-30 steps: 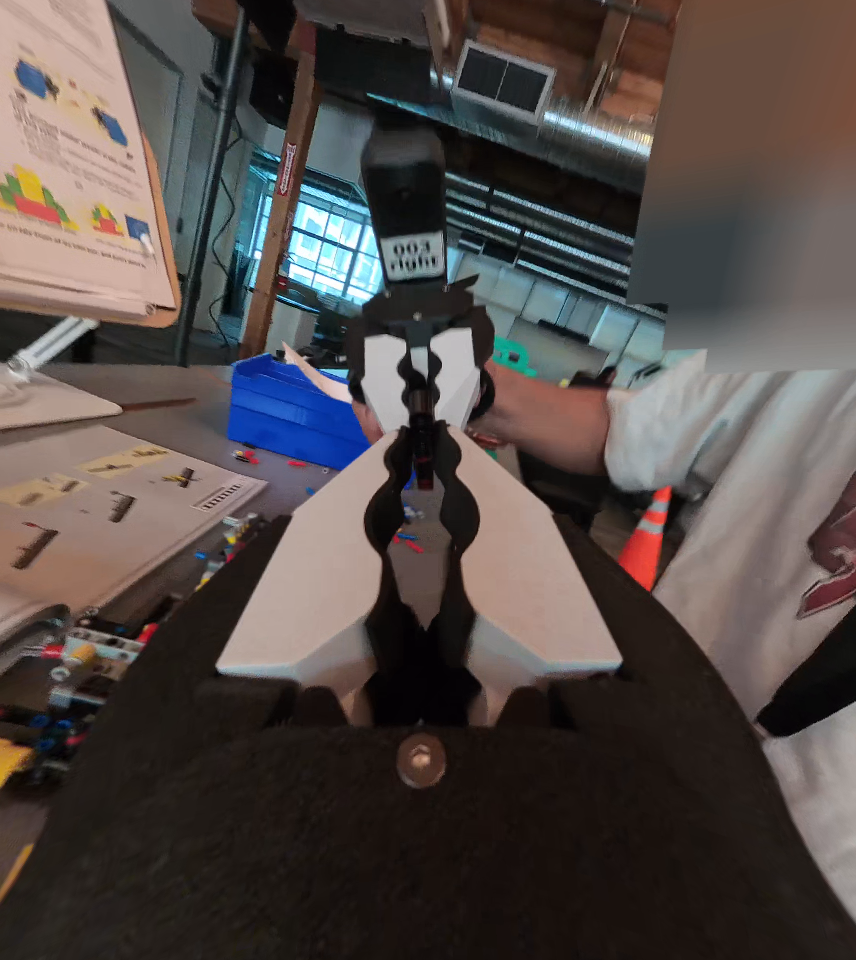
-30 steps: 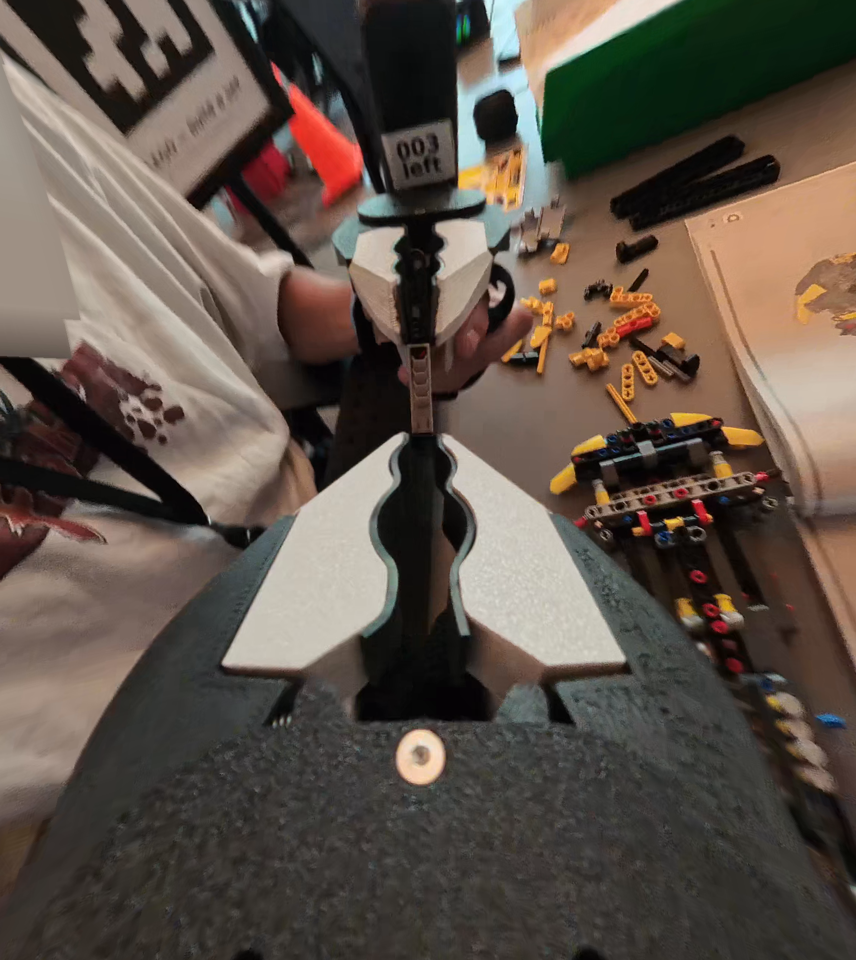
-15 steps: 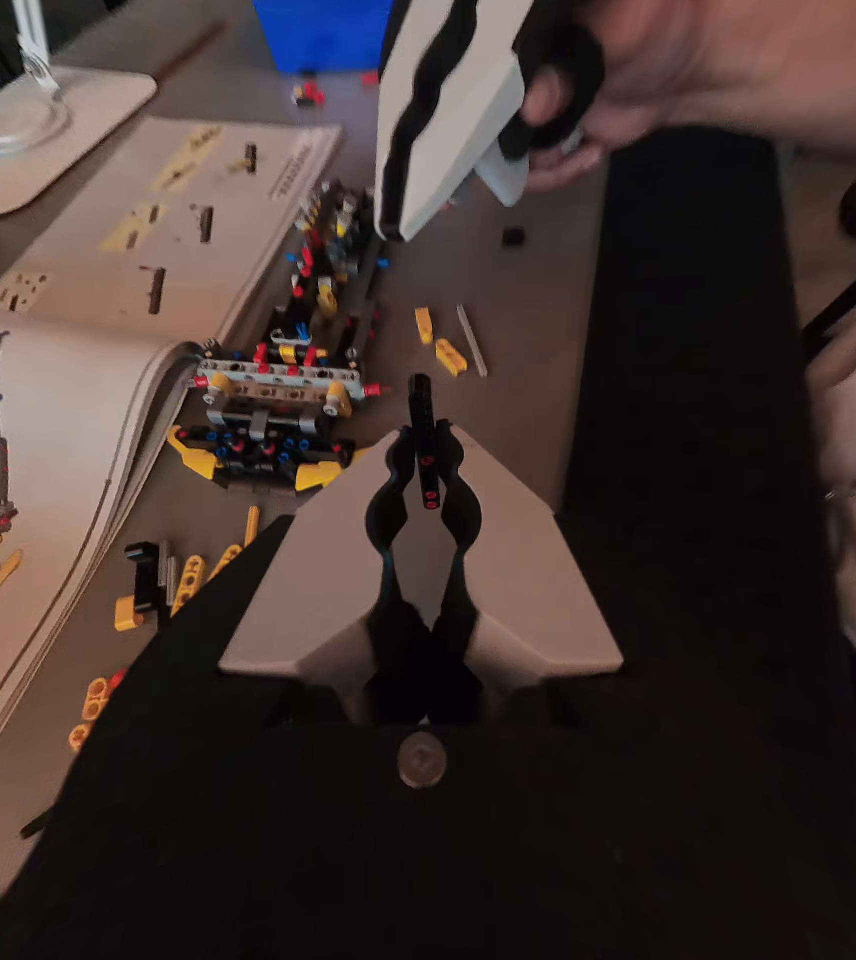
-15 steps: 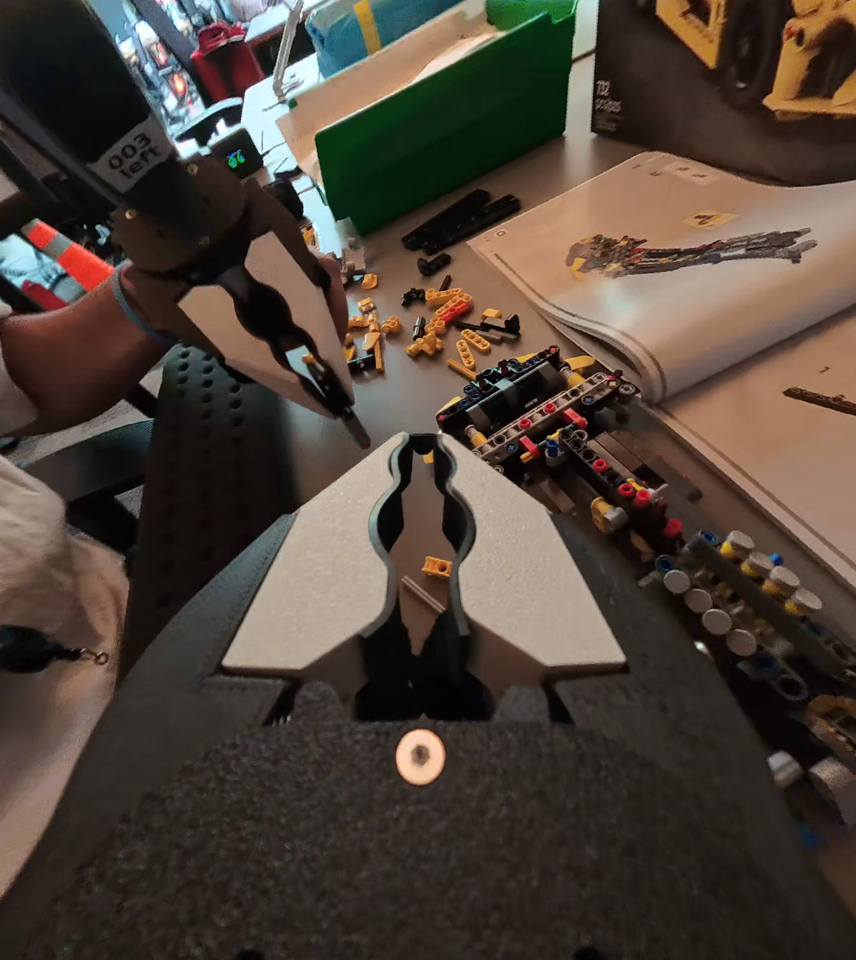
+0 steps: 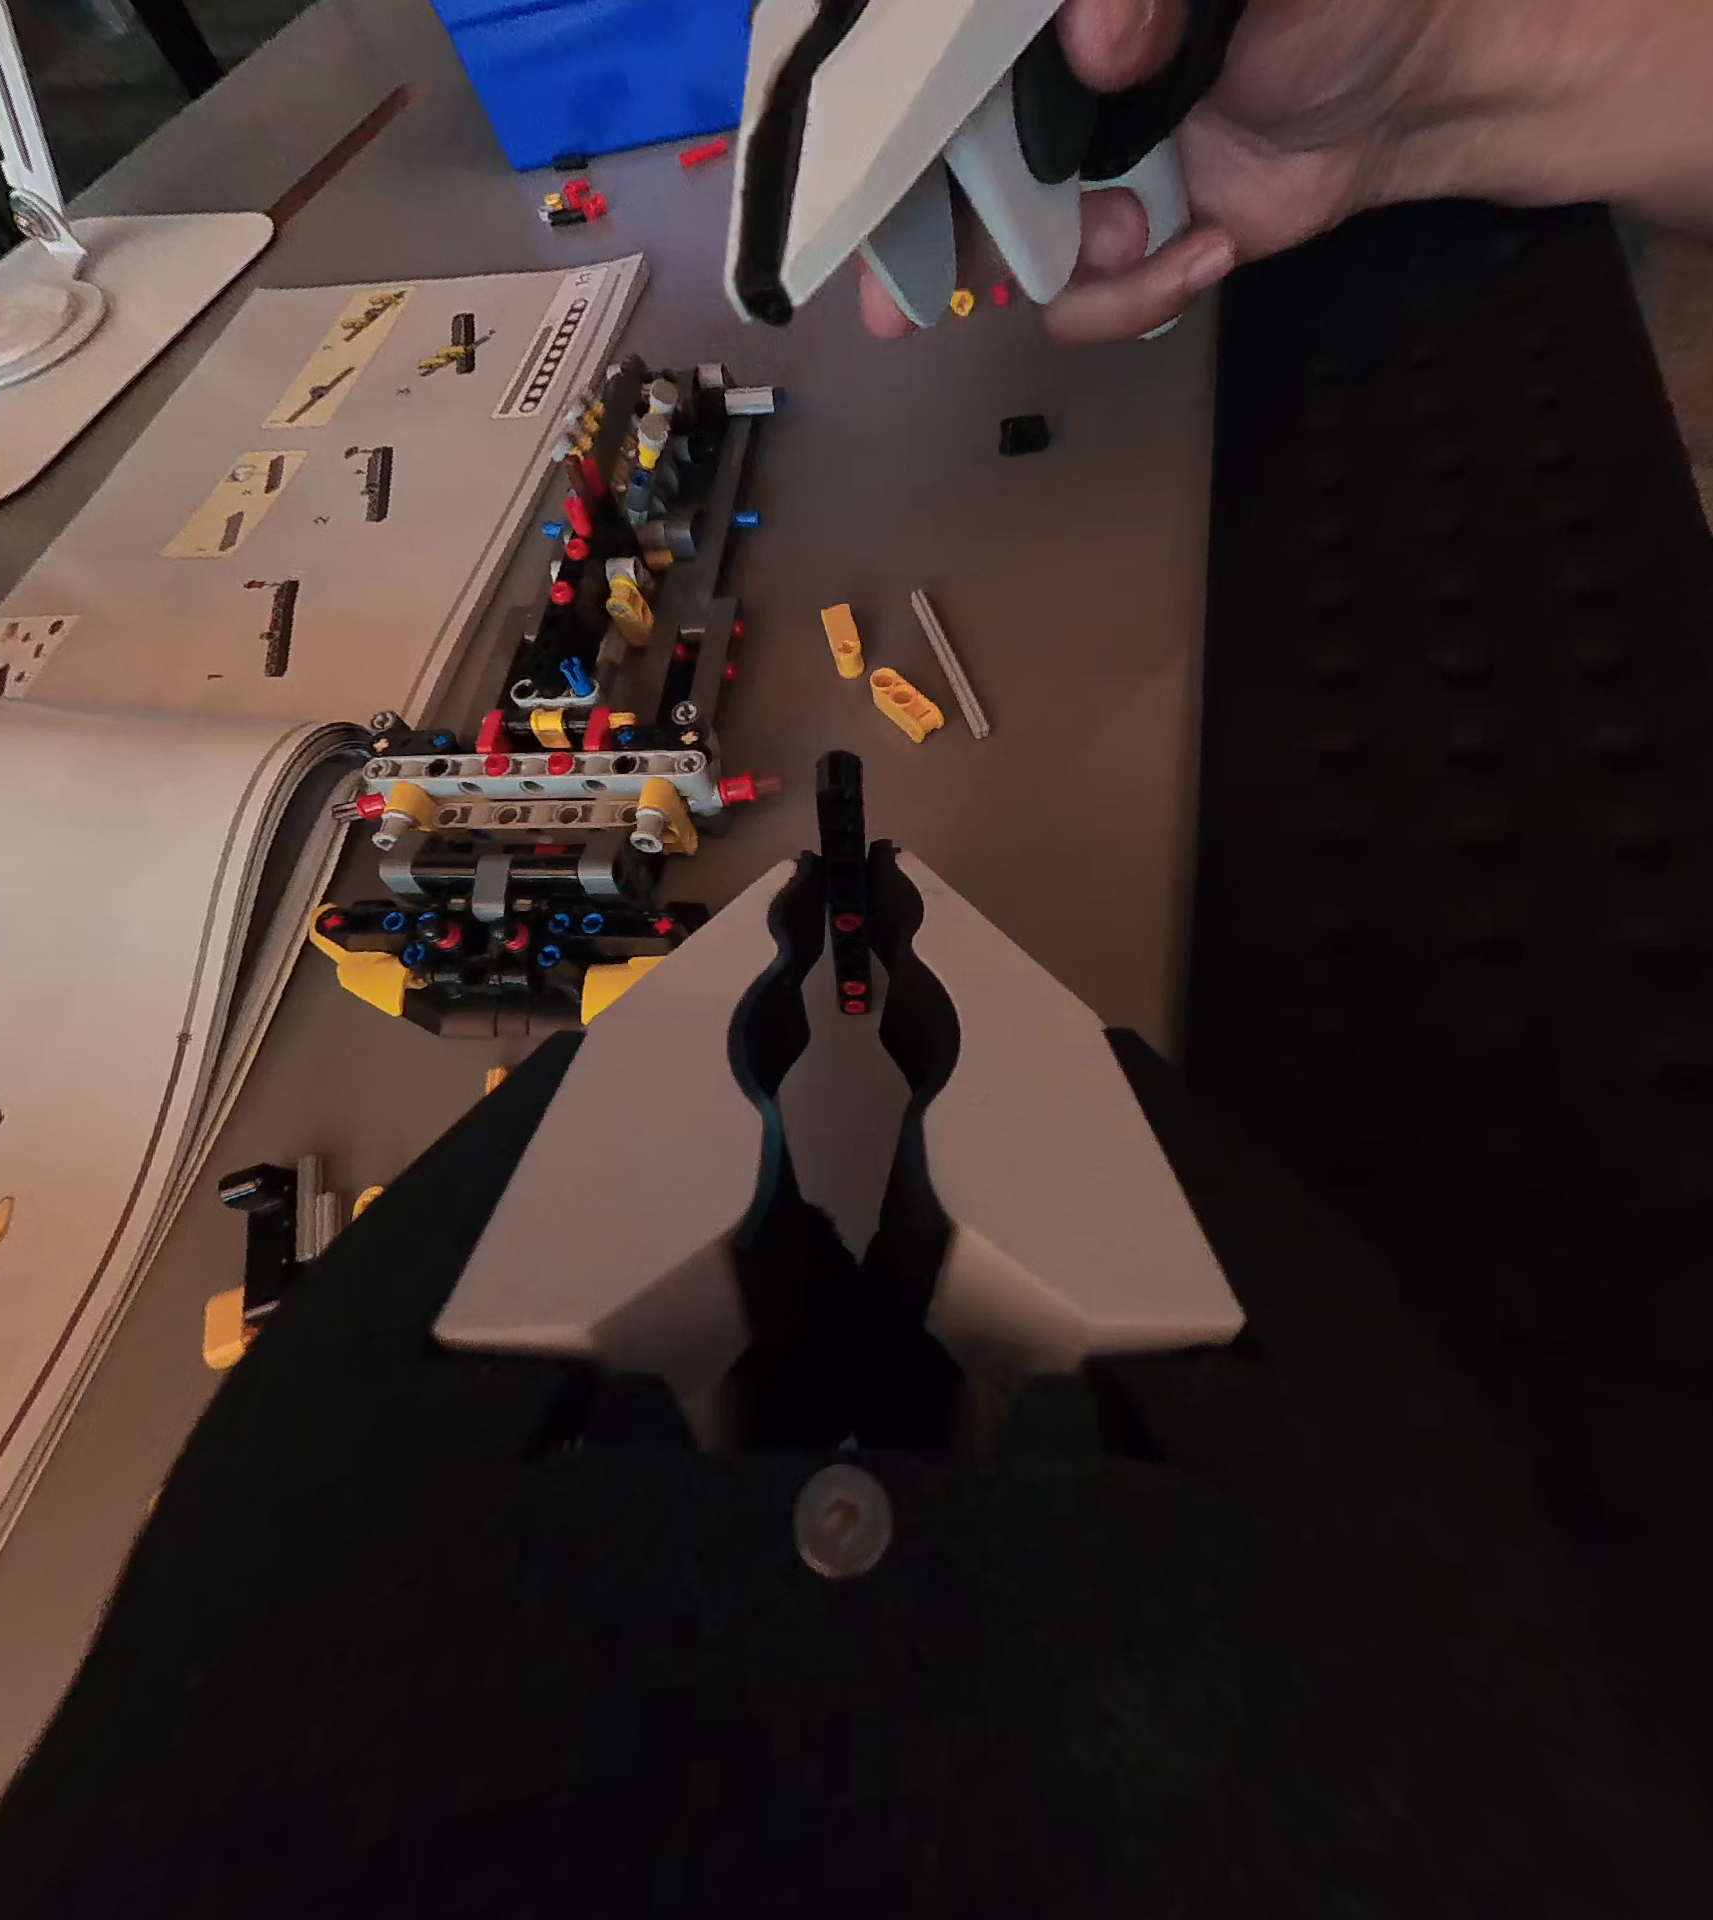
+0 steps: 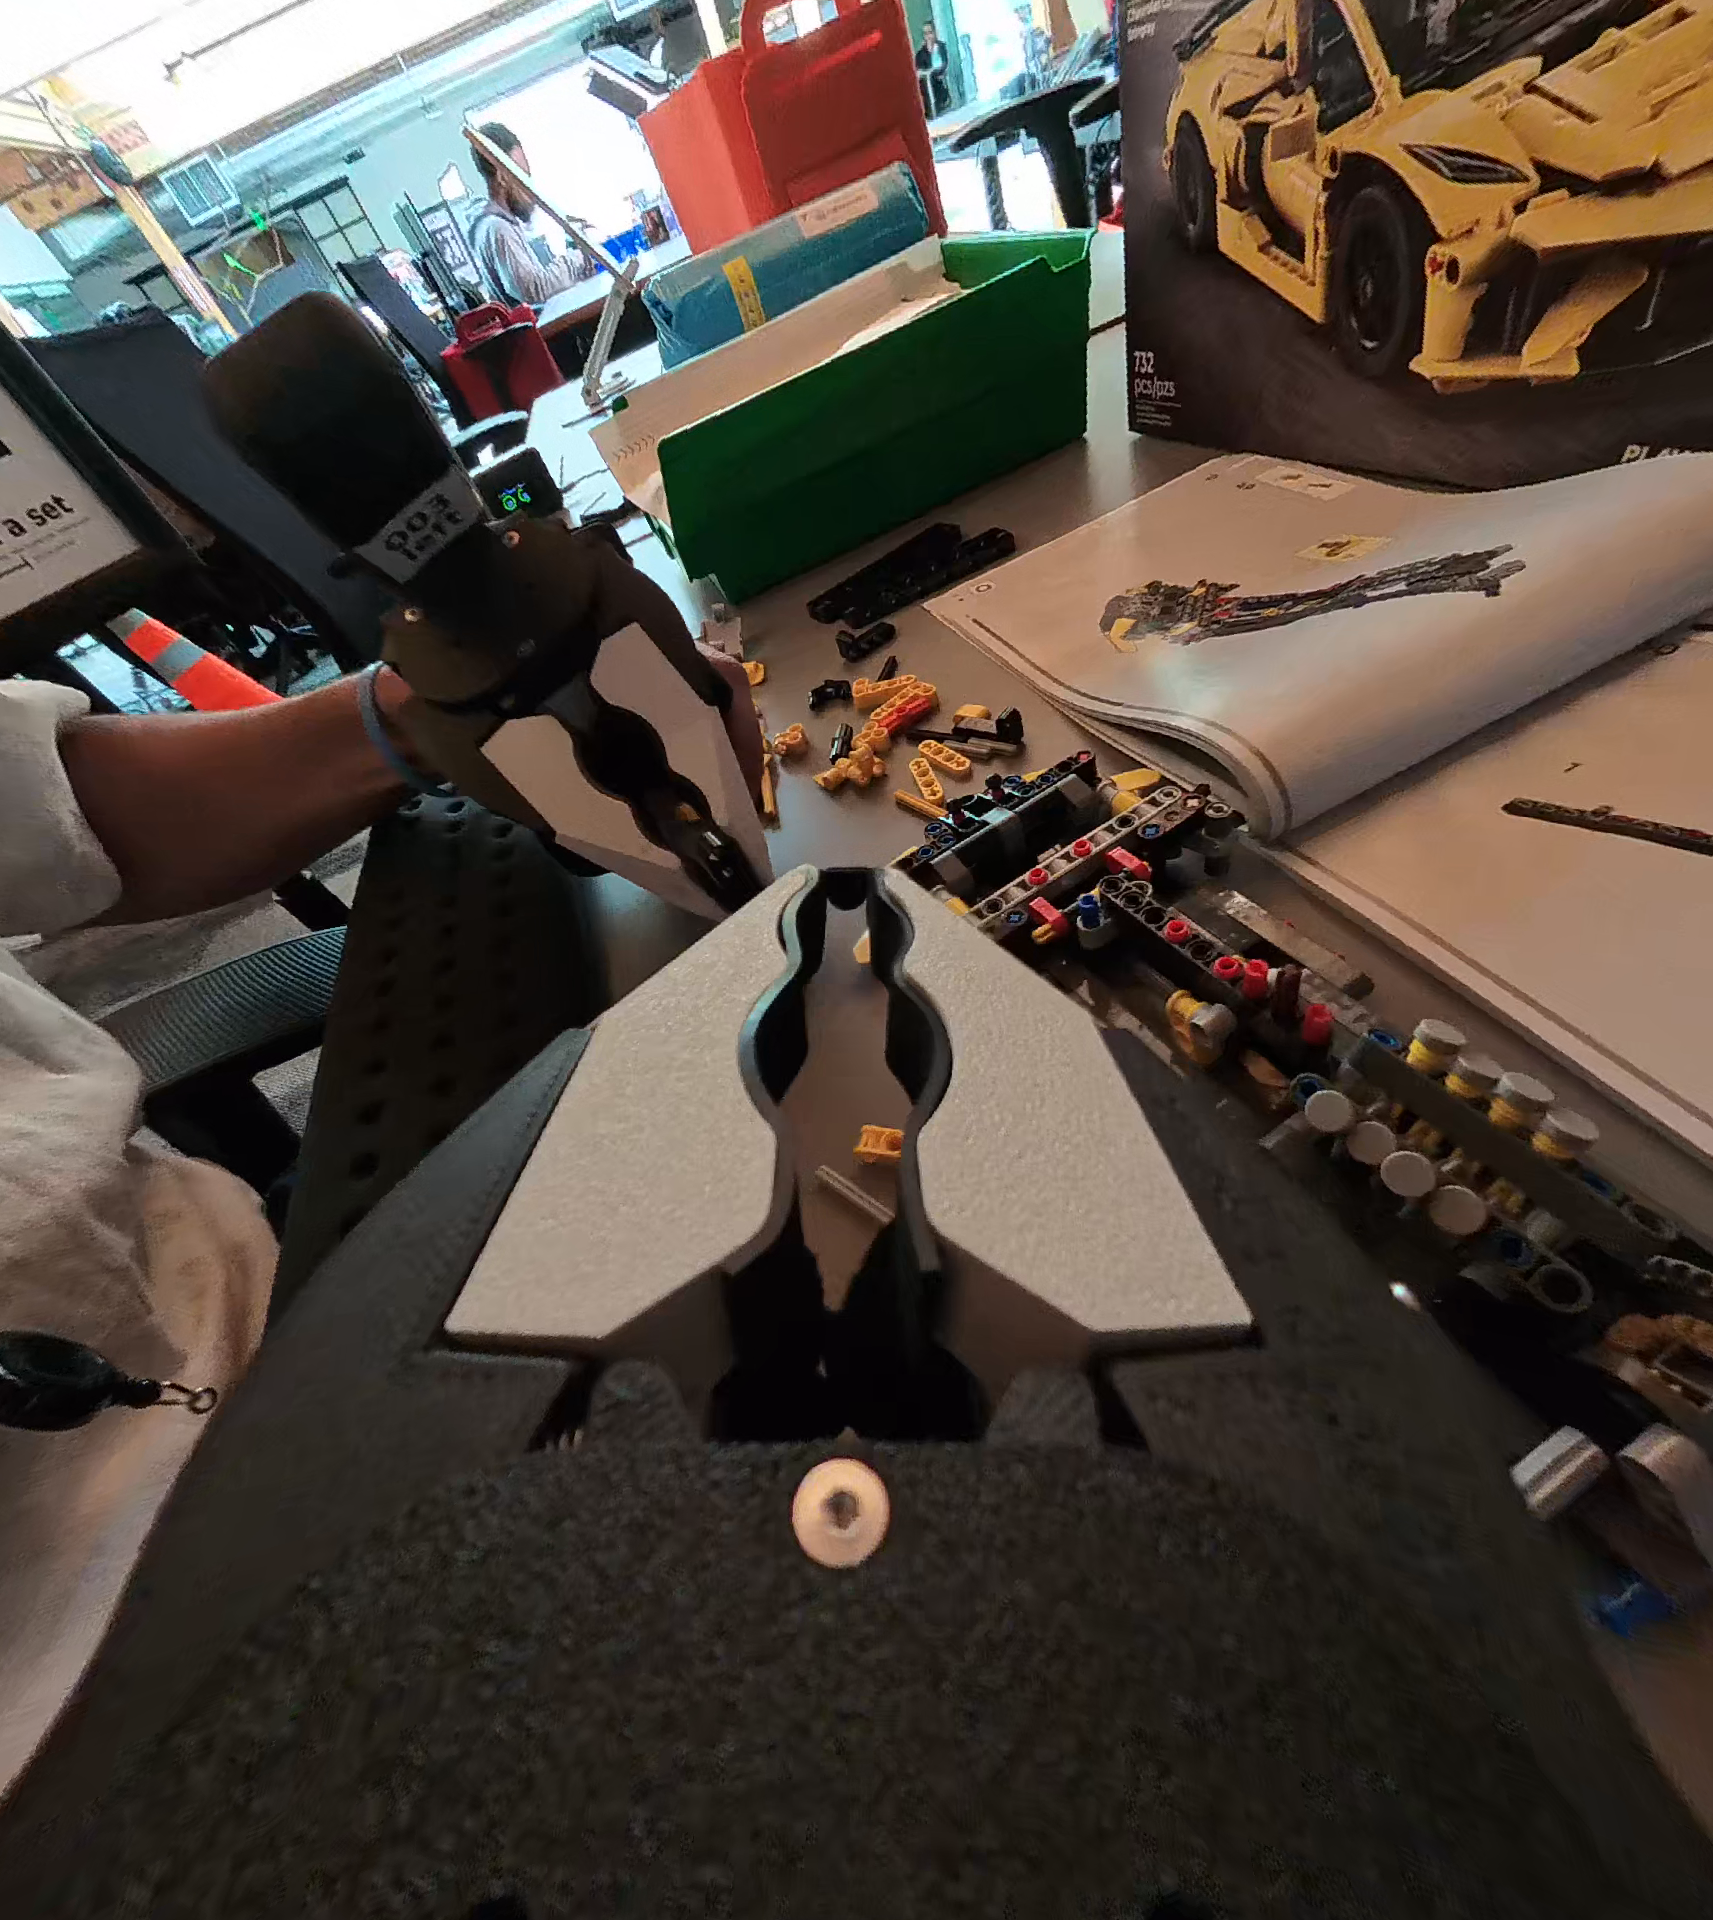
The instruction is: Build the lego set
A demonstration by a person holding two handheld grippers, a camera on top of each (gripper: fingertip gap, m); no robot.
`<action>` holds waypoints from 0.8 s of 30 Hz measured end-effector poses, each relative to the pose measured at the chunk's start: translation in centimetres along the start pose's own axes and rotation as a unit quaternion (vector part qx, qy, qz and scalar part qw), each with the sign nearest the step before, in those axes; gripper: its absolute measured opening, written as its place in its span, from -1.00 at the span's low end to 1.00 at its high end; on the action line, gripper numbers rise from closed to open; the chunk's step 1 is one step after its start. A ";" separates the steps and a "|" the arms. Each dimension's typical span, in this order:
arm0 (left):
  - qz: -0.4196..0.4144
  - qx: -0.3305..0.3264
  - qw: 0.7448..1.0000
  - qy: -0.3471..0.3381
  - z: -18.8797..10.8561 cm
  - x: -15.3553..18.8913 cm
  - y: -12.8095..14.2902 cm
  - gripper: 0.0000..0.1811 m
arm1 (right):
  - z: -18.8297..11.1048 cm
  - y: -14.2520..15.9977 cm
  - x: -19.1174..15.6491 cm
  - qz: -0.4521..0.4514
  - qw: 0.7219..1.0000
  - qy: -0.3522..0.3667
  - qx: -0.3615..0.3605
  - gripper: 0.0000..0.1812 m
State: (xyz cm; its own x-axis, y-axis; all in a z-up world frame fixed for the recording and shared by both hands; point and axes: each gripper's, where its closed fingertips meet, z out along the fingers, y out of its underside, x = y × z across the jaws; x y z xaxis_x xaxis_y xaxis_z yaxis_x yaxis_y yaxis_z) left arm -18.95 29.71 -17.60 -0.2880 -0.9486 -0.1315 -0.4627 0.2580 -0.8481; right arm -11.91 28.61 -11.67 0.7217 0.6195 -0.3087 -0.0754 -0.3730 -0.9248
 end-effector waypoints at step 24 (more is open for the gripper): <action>-0.011 -0.011 1.000 0.013 0.6 -0.6 -1.1 -0.93 | 0.0 0.0 -0.3 0.013 1.000 -0.017 0.007 -0.92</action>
State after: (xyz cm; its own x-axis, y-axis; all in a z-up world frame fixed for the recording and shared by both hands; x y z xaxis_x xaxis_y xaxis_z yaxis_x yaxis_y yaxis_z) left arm -17.80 29.84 -16.86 -0.2991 -0.9490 -0.1001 -0.4876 0.2422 -0.8388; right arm -12.08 28.43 -11.57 0.6949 0.6337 -0.3398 -0.1037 -0.3793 -0.9194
